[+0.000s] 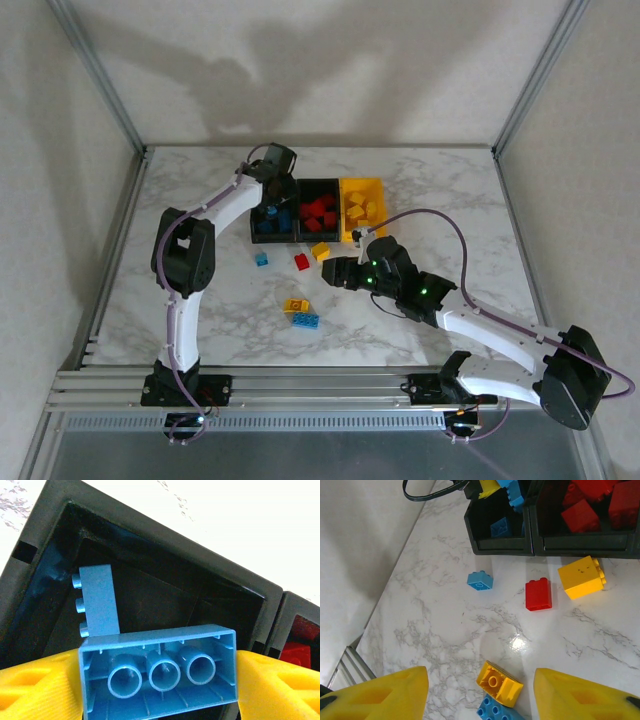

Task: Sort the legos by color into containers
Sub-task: Place the lego in the container.

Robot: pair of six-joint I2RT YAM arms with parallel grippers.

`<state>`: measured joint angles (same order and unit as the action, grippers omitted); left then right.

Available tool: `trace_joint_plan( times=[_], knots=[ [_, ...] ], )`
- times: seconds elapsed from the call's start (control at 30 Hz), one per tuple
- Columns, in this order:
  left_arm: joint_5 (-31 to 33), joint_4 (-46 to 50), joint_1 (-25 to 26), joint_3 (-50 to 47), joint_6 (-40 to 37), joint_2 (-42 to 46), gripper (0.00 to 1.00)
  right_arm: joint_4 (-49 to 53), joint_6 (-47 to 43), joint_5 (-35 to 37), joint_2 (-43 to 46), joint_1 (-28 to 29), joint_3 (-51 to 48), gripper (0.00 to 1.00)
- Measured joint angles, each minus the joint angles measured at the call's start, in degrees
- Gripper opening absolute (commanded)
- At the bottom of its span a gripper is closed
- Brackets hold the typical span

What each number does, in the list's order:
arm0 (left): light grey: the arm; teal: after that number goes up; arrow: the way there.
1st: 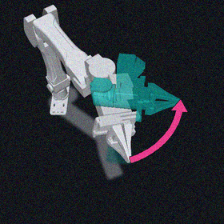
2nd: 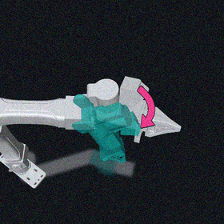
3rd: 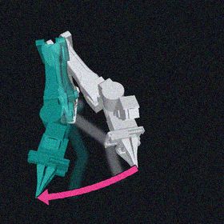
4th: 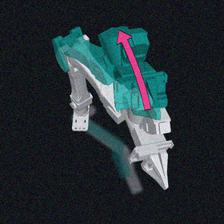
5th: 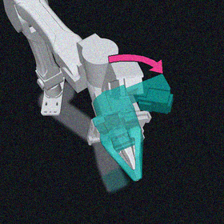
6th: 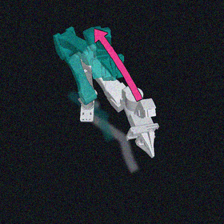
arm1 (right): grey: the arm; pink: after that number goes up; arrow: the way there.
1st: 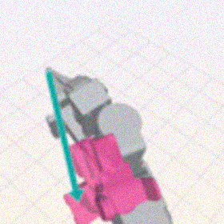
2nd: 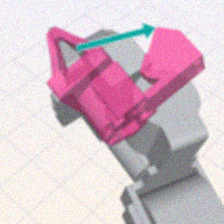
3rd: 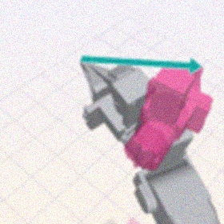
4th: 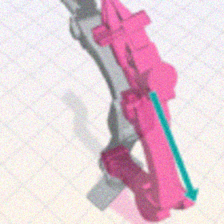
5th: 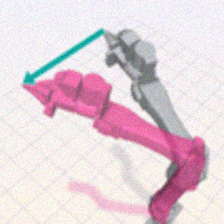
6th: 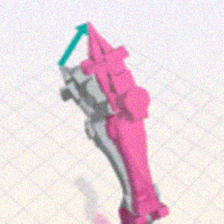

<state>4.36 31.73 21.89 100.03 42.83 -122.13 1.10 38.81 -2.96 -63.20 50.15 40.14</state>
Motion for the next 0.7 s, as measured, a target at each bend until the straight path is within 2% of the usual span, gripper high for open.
trace_joint_plan(
  times=[0.27, 0.7],
  knots=[
    [0.44, 0.02, -0.81, -0.02, 0.00, 0.00, 0.69, 0.02, 0.00, 0.00, 0.02, 0.00, -0.02, 0.58],
    [1.07, -0.15, -1.05, 0.00, -0.02, 0.00, 0.78, 0.04, -0.02, 0.02, 0.13, 0.00, -0.09, 0.58]
  ],
)
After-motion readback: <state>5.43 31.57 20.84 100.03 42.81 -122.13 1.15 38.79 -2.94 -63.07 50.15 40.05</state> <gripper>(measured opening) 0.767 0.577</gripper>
